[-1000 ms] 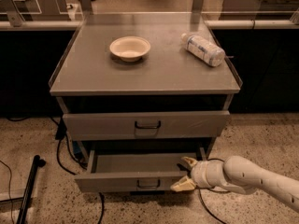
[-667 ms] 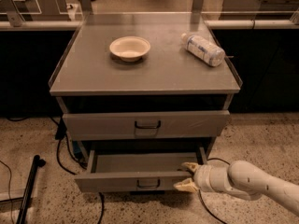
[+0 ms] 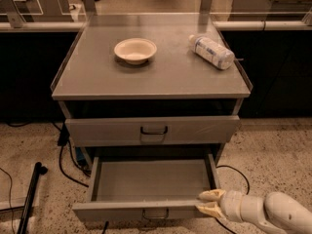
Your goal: Open middle drawer
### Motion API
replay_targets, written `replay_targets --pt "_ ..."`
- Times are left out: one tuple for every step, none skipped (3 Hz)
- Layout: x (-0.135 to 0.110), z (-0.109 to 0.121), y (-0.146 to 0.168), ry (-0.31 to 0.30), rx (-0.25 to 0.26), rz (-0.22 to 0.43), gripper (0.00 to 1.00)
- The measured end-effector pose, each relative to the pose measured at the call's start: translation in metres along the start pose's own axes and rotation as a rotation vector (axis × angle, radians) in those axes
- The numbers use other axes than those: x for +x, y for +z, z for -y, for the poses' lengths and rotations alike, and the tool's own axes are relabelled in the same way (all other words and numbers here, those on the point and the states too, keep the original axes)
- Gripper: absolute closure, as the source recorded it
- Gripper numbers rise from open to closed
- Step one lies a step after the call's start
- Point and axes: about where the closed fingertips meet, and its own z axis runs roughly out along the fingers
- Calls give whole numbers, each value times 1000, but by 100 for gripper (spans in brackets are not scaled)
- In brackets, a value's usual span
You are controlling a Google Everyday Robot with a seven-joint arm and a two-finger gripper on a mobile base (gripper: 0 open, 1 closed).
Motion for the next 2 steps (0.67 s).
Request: replay_targets --pt "7 -1 -14 13 23 7 0" --pt "7 -1 -14 13 23 7 0"
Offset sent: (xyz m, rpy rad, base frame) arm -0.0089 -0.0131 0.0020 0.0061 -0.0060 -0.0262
